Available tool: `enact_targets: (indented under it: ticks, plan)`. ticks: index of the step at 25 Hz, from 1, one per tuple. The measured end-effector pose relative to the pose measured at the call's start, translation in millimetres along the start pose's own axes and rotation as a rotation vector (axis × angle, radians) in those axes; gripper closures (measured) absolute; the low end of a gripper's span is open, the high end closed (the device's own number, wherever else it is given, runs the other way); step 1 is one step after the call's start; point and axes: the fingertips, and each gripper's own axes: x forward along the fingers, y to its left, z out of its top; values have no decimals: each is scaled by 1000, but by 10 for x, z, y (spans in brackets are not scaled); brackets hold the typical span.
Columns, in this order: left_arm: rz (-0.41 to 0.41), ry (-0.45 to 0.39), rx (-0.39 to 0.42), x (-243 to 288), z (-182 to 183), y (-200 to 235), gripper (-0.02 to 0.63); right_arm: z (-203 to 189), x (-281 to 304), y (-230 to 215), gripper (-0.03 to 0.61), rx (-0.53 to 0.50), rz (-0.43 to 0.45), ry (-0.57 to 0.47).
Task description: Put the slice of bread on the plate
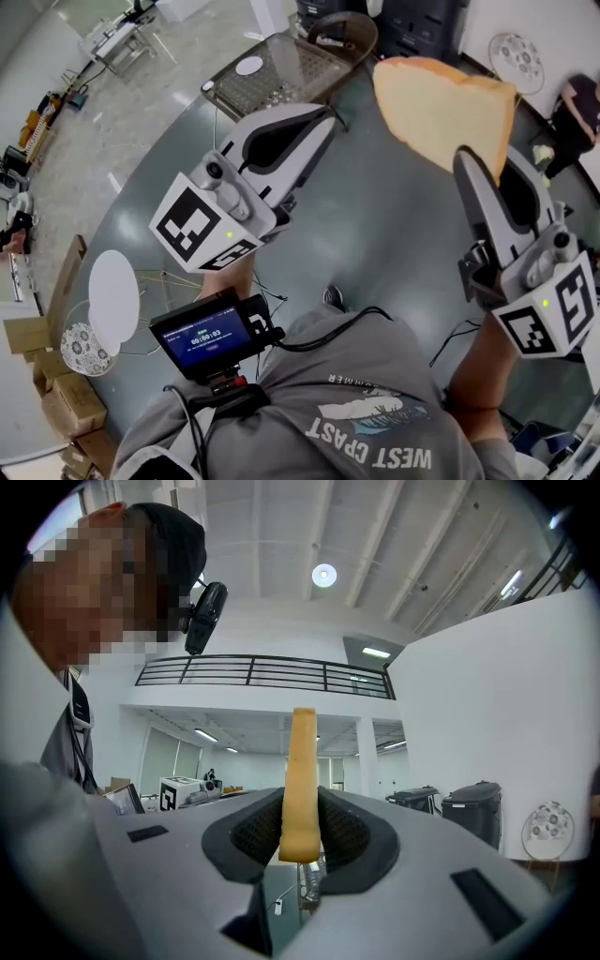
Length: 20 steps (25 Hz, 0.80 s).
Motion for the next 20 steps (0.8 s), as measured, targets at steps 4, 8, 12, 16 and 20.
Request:
enact_targets:
  ticks: [4, 8, 12, 16, 20]
  plan:
    - [-3, 14, -3, -69, -145, 129, 606, -119, 176, -2, 489, -1, 4, -1]
    - [9, 19, -5, -79, -173, 169, 606, -152, 229, -30, 489, 15, 19, 0]
    - [37, 21, -2, 54, -164, 199, 606, -93, 235, -191, 489, 15, 44, 3]
    - [75, 28, 6, 103, -220, 263, 606, -117, 338, -284, 489, 8, 90, 4]
    - [112, 43, 24, 635, -291, 396, 606, -38, 372, -887, 489, 28, 135, -1]
